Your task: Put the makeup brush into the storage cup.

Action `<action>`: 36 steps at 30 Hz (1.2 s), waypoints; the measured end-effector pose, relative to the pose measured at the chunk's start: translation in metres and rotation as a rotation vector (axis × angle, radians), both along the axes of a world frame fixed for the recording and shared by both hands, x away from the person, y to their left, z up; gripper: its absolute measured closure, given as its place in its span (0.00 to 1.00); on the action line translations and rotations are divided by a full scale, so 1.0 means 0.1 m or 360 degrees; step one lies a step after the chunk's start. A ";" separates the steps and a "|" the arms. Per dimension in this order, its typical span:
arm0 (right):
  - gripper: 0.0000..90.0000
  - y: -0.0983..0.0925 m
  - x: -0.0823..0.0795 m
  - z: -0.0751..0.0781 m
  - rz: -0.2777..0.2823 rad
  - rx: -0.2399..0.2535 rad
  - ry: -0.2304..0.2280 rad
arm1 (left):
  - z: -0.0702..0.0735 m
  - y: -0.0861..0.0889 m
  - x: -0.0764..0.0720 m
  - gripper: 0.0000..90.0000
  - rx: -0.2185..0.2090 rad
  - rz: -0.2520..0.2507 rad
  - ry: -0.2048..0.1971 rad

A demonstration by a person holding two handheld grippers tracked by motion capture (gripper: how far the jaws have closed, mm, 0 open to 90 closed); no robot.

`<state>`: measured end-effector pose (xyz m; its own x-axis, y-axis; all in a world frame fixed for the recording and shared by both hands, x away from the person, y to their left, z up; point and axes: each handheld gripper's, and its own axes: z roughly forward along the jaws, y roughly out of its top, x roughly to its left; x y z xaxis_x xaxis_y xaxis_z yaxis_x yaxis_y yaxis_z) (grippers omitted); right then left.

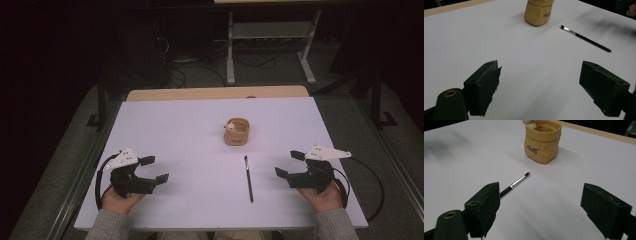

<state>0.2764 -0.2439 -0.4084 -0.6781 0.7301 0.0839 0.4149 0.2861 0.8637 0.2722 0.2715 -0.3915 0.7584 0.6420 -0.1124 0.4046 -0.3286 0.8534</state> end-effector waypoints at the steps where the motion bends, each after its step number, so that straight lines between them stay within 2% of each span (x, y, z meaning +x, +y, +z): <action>1: 0.16 0.00 0.00 0.00 -0.0006 -0.0002 -0.0004 | 0.00 0.00 0.00 0.17 -0.0001 -0.0001 0.0003; 4: 0.16 0.00 -0.01 0.01 -0.0011 -0.0004 -0.0006 | -0.02 -0.02 0.01 0.17 0.0017 -0.0013 0.0001; 7: 0.16 0.00 0.00 0.00 -0.0013 -0.0005 0.0002 | -0.06 -0.03 0.02 0.17 0.0026 -0.0020 0.0027; 21: 0.16 0.03 0.00 0.01 -0.0014 0.0001 0.0048 | -0.03 -0.02 0.01 0.17 -0.0003 -0.0015 0.0019; 36: 0.17 0.13 0.00 0.01 -0.0004 -0.0048 0.0084 | -0.03 -0.02 0.01 0.17 -0.0001 -0.0012 0.0018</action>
<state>0.2763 -0.2313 -0.4070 -0.6715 0.7346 0.0977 0.4606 0.3105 0.8315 0.2737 0.2700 -0.3942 0.7617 0.6364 -0.1215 0.4118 -0.3307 0.8491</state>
